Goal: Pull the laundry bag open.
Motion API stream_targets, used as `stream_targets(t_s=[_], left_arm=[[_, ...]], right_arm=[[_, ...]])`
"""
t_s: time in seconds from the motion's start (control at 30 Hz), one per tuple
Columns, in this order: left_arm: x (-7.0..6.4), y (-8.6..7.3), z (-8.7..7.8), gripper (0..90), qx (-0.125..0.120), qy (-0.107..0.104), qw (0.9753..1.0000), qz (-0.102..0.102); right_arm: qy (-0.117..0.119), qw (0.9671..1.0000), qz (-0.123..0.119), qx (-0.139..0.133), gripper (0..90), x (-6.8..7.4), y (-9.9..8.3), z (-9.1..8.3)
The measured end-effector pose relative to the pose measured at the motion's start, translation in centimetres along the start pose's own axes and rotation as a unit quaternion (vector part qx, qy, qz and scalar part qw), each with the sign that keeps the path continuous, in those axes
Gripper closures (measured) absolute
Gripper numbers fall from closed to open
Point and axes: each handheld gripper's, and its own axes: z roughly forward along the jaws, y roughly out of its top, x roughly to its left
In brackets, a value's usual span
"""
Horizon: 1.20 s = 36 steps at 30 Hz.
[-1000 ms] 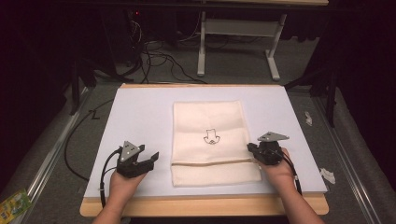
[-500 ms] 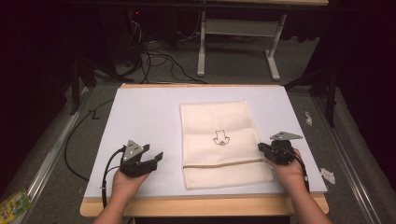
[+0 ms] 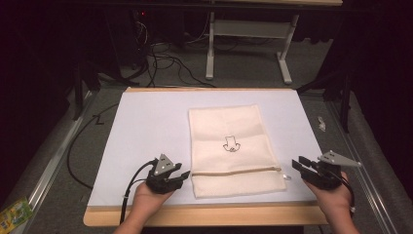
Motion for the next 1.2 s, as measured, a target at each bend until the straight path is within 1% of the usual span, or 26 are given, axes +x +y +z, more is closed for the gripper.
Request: stream_targets(t_s=[0.07,0.1,0.13,0.17,0.23,0.27,0.3,0.33,0.43,0.5,0.53,0.57,0.6,0.67,0.7,0.73,0.8,0.83,0.87,0.9,0.97,1.03,1.07,1.1,1.17,1.2], left_arm=[[-0.3,0.3,1.4,59.7,0.015,0.001,0.9997,-0.017],[-0.4,0.7,2.2,60.1,0.018,0.004,0.9994,-0.03],[-0.4,0.8,2.8,60.1,0.02,0.003,0.9991,-0.036],[-0.5,1.1,3.6,60.1,0.026,0.007,0.9988,-0.04],[-0.8,1.5,5.0,59.8,0.031,0.02,0.9981,-0.05],[-1.0,1.7,5.5,60.3,0.036,0.033,0.9977,-0.047],[-1.1,1.9,5.7,69.7,0.035,0.05,0.9974,-0.038],[-1.1,2.0,5.8,83.2,0.038,0.053,0.9972,-0.038],[-0.4,2.0,5.7,88.9,0.038,0.046,0.9974,-0.041],[0.1,2.0,5.5,88.9,0.031,0.066,0.9964,-0.043],[0.4,2.0,5.5,88.9,0.03,0.068,0.9962,-0.046],[0.8,2.0,5.4,88.7,0.027,0.06,0.9966,-0.05],[1.0,1.9,5.3,87.6,0.024,0.062,0.9967,-0.046],[1.0,1.9,5.0,79.8,0.009,0.059,0.9973,-0.043],[1.0,1.9,4.7,73.5,-0.003,0.053,0.9978,-0.04],[0.9,2.0,4.5,67.8,-0.009,0.054,0.9979,-0.036],[0.8,2.0,4.1,64.0,-0.022,0.05,0.9983,-0.021],[0.8,2.0,4.1,62.5,-0.022,0.05,0.9983,-0.021],[0.7,1.9,3.9,62.5,-0.026,0.049,0.9984,-0.011],[0.6,1.9,3.8,59.4,-0.027,0.047,0.9985,-0.005],[0.5,1.9,3.7,58.4,-0.031,0.043,0.9986,-0.001],[0.4,1.9,3.7,57.0,-0.035,0.039,0.9986,-0.001],[0.4,2.0,3.7,56.4,-0.036,0.034,0.9987,-0.008],[0.4,2.0,3.7,56.0,-0.038,0.028,0.9987,-0.016],[0.4,2.1,3.5,55.9,-0.041,0.021,0.9987,-0.02],[0.3,2.1,3.5,55.8,-0.043,0.019,0.9986,-0.022]], right_arm=[[0.007,1.0,-0.003,0.001,64.0,-0.2,-1.2,-1.1],[0.01,0.9999,0.002,0.003,64.5,-0.3,-1.6,-1.3],[0.017,0.9998,0.009,0.008,64.7,-0.6,-2.1,-1.3],[0.017,0.9998,0.006,0.011,65.0,-0.7,-2.2,-1.2],[0.012,0.9999,0.006,0.009,65.5,-0.7,-2.0,-0.8],[0.009,0.9999,0.005,0.008,65.9,-0.7,-1.8,-0.4],[0.009,0.9999,0.005,0.009,66.4,-0.5,-1.8,-0.2],[0.008,0.9999,0.001,0.012,67.0,-0.3,-1.8,0.1],[0.003,0.9997,-0.011,0.022,67.4,0.3,-1.9,0.6],[0.007,0.9996,-0.01,0.027,67.6,0.5,-2.0,0.9],[0.007,0.9995,-0.006,0.03,67.7,0.6,-2.0,1.1],[0.009,0.9994,-0.005,0.033,67.9,0.7,-2.0,1.3],[0.008,0.9993,-0.004,0.036,68.5,0.8,-2.0,1.8],[0.012,0.9991,0.0,0.04,71.4,1.0,-1.9,2.4],[0.018,0.9989,0.002,0.043,74.5,1.2,-1.8,2.6],[0.024,0.9987,0.004,0.044,81.0,1.6,-1.7,2.8],[0.022,0.9987,-0.012,0.045,90.0,2.4,-1.4,3.1],[0.022,0.9987,-0.012,0.045,90.0,2.4,-1.4,3.1],[0.018,0.9987,-0.012,0.046,90.0,2.7,-1.2,3.2],[0.005,0.9984,-0.014,0.055,90.0,3.1,-1.1,3.6],[0.004,0.9978,-0.016,0.065,90.0,3.1,-1.1,3.9],[0.023,0.9972,-0.012,0.07,90.0,3.7,-1.1,4.3],[0.058,0.9965,-0.008,0.06,90.0,4.6,-0.8,4.4],[0.077,0.9957,-0.02,0.049,90.0,5.6,-0.5,4.4],[0.082,0.9948,-0.05,0.033,89.7,7.2,0.2,4.3],[0.08,0.9951,-0.051,0.026,88.0,7.4,0.4,4.2]])
